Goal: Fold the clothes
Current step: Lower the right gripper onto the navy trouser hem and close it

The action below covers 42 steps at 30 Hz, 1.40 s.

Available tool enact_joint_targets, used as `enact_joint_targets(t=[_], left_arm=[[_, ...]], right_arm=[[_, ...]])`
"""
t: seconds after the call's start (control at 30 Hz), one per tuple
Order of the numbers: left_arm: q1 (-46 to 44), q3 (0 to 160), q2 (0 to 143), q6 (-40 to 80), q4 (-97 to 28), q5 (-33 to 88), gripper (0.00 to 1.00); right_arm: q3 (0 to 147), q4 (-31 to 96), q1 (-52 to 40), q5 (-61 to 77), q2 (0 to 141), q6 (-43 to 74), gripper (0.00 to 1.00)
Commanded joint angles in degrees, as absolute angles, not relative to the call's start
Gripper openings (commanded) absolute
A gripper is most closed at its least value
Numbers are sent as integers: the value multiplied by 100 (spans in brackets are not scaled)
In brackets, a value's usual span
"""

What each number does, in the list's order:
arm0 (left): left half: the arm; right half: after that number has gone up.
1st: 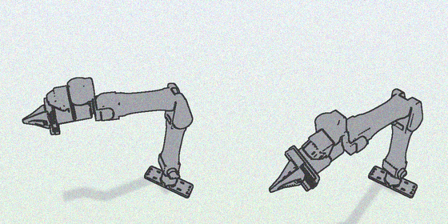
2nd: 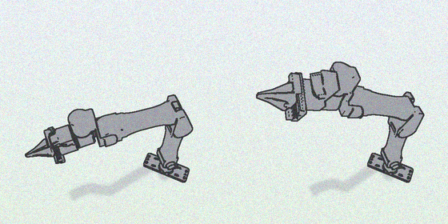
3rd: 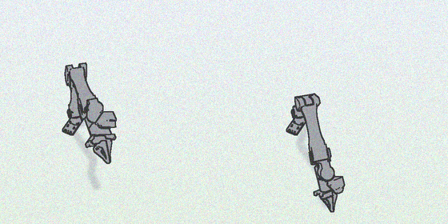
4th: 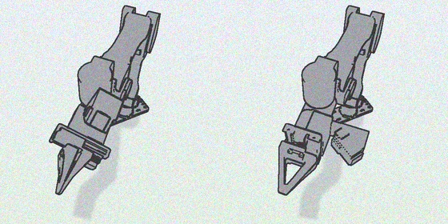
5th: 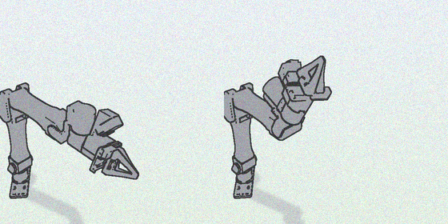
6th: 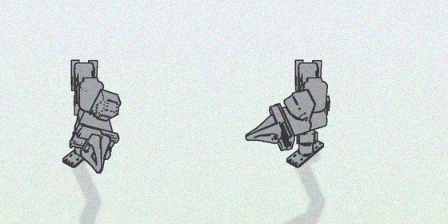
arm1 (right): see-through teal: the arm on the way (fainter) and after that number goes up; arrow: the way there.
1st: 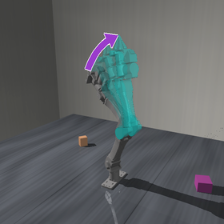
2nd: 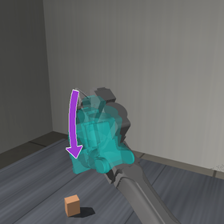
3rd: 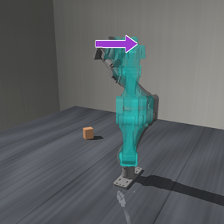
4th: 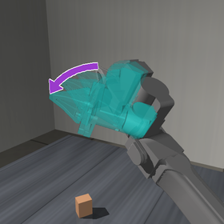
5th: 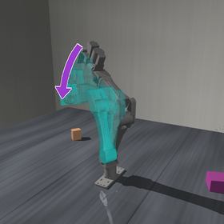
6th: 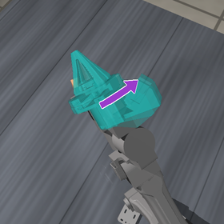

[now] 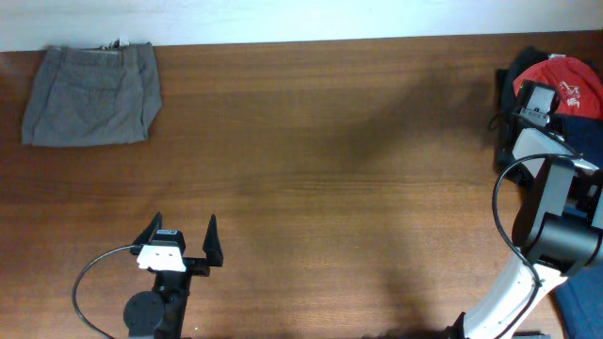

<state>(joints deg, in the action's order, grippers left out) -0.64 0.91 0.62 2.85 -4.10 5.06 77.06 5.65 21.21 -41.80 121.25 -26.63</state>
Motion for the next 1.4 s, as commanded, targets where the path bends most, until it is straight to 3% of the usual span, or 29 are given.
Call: enact_joint_targets(t=[0.0,0.57,0.9,1.03,1.27,1.37], left_arm=[[-86,47,36,298,-414,449,99],[-86,49,36,298,-414,449,99],[-86,47,36,301,-414,449,99],[-86,47,36,298,-416,449,99],[-86,49,36,298,-416,449,99],[-86,47,36,298,-416,449,99]], right_arm=[[7793,558,2095,-4451,12103,-2110,4],[7793,733,2091,-4676,10503,-1297,4],[7789,1229,2091,-3367,10643,-1297,9],[7780,1225,2104,-3288,10860,-1297,11],[7780,1190,2102,-3181,11402,-1299,24],[7780,1155,2102,-3188,11445,-1299,24]])
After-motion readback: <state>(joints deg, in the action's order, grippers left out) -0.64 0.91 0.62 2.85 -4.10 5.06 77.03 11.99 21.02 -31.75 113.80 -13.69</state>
